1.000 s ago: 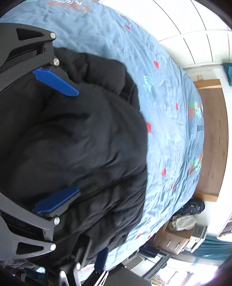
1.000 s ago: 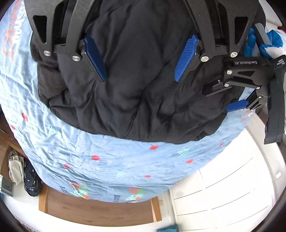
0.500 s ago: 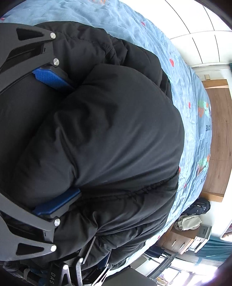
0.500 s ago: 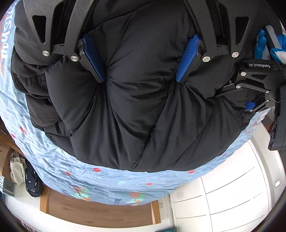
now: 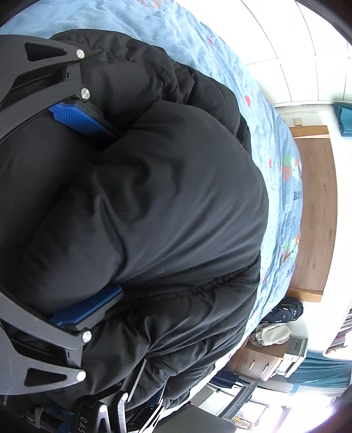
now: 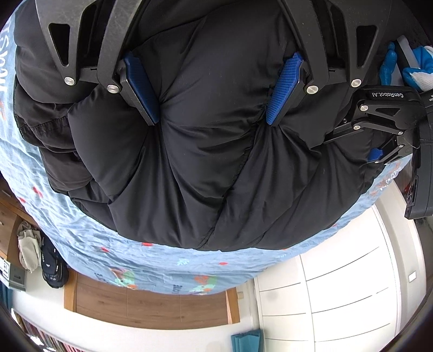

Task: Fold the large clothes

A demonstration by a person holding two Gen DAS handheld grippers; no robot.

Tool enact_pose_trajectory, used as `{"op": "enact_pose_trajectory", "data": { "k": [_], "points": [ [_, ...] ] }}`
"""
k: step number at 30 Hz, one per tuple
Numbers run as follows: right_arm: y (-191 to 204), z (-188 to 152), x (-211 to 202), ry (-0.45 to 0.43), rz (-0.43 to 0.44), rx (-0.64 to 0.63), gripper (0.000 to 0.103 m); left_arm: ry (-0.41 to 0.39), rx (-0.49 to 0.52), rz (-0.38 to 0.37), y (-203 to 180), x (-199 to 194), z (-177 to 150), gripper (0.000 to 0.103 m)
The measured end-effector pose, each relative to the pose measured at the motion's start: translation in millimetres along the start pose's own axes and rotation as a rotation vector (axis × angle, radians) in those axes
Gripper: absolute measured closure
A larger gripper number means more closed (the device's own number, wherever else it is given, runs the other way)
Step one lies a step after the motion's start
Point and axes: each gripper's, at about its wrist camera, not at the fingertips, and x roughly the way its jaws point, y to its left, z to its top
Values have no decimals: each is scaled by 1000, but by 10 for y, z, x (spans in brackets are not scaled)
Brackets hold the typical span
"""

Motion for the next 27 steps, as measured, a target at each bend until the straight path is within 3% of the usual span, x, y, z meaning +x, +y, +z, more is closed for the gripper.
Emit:
{"op": "enact_pose_trajectory", "data": {
  "k": [11,17,23,27],
  "points": [
    [122,-95,-240,-17,-42,-40,23,-38,13,36,6,-241,-110,0],
    [128,-213,-398,41,-49,-21,23,51,31,49,-16,-356,-134,0],
    [65,-268,-803,124,-16,88,23,70,33,42,52,-946,-148,0],
    [118,-425,-1344,120,-71,85,23,65,33,69,236,-1507,-328,0]
  ]
}}
